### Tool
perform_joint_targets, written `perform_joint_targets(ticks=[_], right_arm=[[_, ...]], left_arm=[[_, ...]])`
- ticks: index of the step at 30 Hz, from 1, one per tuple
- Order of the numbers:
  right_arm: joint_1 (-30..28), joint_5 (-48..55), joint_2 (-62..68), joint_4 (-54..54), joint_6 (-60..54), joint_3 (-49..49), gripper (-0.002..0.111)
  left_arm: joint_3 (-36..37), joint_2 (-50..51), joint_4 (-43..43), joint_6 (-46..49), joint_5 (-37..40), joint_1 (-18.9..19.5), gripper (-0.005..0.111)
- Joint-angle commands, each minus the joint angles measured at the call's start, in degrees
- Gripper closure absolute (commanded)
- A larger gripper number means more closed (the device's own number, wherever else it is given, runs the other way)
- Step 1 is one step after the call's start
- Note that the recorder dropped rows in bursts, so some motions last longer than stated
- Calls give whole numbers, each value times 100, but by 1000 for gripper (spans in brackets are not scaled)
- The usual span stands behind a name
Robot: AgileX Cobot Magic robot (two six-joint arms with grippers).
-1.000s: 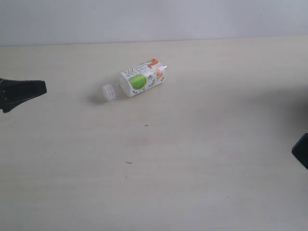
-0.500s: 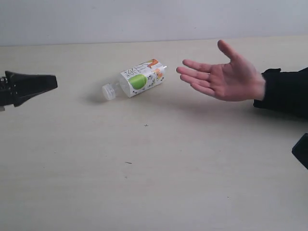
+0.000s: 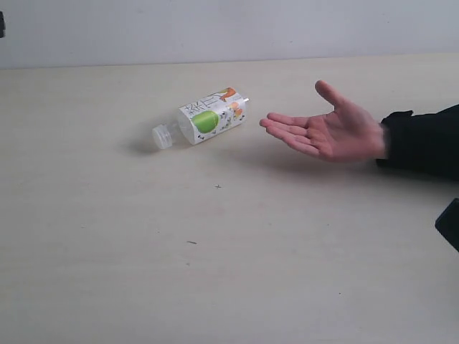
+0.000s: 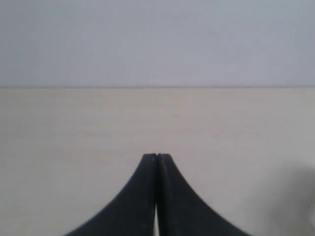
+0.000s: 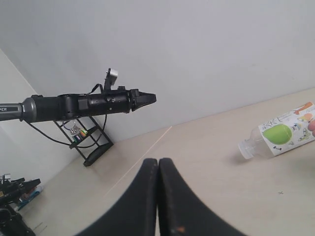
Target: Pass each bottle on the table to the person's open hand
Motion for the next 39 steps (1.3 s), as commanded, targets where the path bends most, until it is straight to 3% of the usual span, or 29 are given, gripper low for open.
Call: perform_joint_targets(ticks=[1, 6, 9, 12, 15, 19, 24, 29, 33, 39], right_arm=[[-15, 0, -34, 28, 4, 31, 108], [-15, 0, -34, 28, 4, 31, 108], [-15, 0, -34, 28, 4, 31, 108], [-15, 0, -34, 28, 4, 31, 108], [-15, 0, -34, 28, 4, 31, 108], [-15, 0, -34, 28, 4, 31, 108], [-15, 0, -34, 28, 4, 31, 108], [-15, 0, -34, 28, 4, 31, 108], [-15, 0, -34, 28, 4, 31, 108], [-15, 0, -34, 28, 4, 31, 108]], left_arm=[[-219, -43, 722, -1761, -1331, -28, 107], [-327, -43, -183, -2153, -2326, -125, 107], [-327, -43, -130, -2356, -3052, -251, 107], [-308, -101, 693, -3210, -3273, -251, 107], [-209, -275, 2471, -4690, -3498, -346, 107], [-209, -437, 5854, -6900, -3383, -558, 107], [-209, -449, 9816, -9260, -3038, -1268, 107], [-289, -422, 11827, -10763, -2877, -2205, 107], [-465, -236, 12538, -11215, -2663, -2859, 107], [-821, 213, 13118, -11071, -1422, -3177, 107]])
